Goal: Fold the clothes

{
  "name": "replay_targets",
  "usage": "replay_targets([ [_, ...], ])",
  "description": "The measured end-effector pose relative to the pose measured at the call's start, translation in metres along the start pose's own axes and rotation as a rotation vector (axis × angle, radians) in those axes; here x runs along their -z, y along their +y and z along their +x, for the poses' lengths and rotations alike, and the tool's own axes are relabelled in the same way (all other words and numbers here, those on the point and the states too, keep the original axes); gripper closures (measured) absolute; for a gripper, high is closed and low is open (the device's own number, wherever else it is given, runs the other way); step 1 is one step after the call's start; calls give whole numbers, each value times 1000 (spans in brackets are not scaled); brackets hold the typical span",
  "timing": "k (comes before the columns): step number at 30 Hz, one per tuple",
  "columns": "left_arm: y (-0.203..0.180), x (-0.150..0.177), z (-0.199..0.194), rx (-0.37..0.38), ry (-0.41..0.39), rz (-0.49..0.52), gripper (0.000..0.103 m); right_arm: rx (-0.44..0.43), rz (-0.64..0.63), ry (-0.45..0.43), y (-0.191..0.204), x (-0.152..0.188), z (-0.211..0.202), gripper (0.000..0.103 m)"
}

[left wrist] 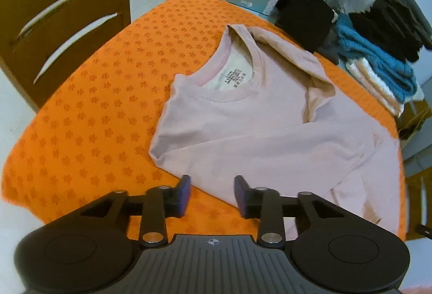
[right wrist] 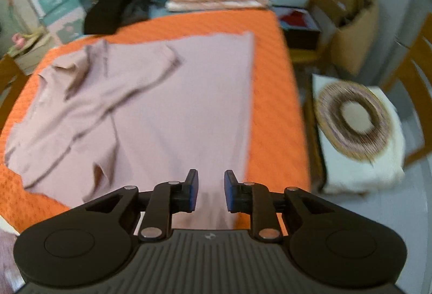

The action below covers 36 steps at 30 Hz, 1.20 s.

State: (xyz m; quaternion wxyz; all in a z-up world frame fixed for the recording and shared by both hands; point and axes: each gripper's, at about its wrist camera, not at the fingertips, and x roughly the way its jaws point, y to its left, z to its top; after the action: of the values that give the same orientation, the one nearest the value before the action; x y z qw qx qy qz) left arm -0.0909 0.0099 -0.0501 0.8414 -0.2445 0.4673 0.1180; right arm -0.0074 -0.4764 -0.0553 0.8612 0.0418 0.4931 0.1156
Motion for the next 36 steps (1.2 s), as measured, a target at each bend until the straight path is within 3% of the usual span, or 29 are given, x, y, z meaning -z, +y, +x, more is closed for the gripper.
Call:
replay_targets([
  [5,-9,0,-10,-1,-15,-54,42,-80,-43,-23,16,-49,37,78],
  [9,-17,2,-16,1,-38,-88,36,-107,-19,-39,23,-86,72,72],
  [20,-37,9,-21,0,-59,-115,23,-134,98,-14,19,-146,164,72],
  [27,-43,7,-29,-21,-89,-130,15,-164,79,4,30,-160,187,73],
  [28,-44,7,-30,-22,-92,-131,14,-162,66,1,33,-161,187,76],
  [30,-47,6,-30,-19,-94,-130,13,-162,40,-11,38,-163,186,97],
  [36,-57,1,-28,16,-86,-133,13,-244,-56,-83,65,-159,153,97],
])
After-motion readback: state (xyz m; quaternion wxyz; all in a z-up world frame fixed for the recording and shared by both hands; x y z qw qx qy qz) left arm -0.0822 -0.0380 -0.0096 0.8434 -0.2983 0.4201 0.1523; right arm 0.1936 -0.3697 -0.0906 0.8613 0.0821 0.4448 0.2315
